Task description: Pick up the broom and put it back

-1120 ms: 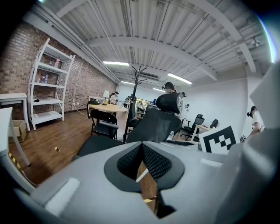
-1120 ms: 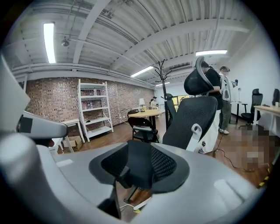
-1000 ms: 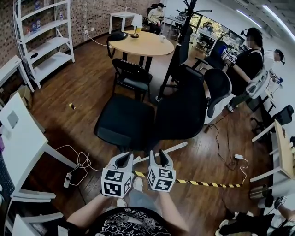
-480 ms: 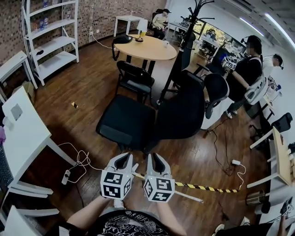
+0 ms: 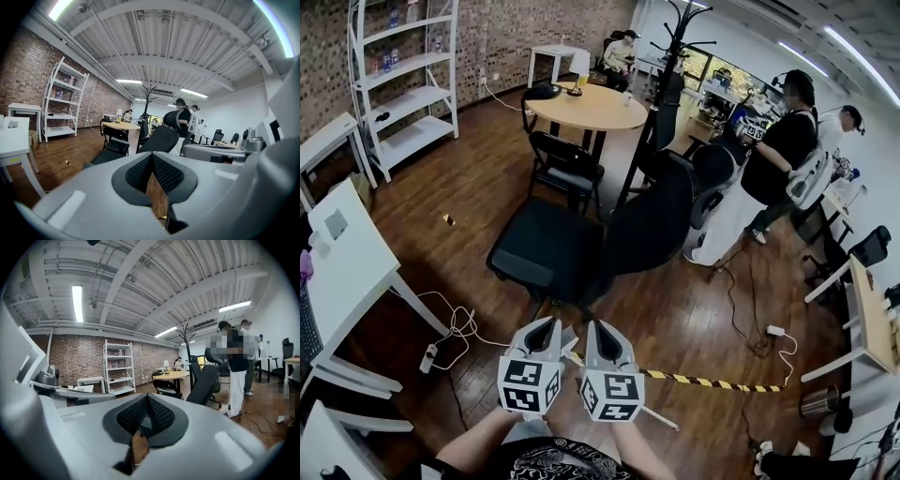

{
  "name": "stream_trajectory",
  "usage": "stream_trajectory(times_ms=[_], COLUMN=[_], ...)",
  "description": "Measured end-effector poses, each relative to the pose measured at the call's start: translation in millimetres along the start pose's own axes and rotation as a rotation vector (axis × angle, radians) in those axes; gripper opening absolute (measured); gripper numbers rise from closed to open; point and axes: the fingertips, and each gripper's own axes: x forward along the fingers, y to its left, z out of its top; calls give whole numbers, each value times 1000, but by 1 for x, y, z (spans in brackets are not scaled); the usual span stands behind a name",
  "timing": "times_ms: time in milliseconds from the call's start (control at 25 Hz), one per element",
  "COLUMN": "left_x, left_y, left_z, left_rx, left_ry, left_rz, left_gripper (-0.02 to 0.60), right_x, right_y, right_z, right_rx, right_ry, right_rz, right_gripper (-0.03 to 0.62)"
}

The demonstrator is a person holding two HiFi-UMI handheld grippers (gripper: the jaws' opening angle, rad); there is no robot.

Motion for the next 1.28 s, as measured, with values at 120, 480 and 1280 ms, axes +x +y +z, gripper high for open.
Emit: stream_trajectory(times_ms=[120,480,1280], left_x=[-16,-71,-132], left_y=[-24,-65,-87], left_z=[-7,-28,-46], left_rx=[16,41,63], left_ry=[-7,-19,-11], left_rz=[-8,-15,-26], left_gripper=[5,5,5], right_x=[-28,-91,-151], right_y=[-2,16,40], right_z=[0,-10,-30], right_rx=[-3,5,27], right_ry=[-14,-26,-21], right_rz=[7,44,36], right_gripper=[0,0,0])
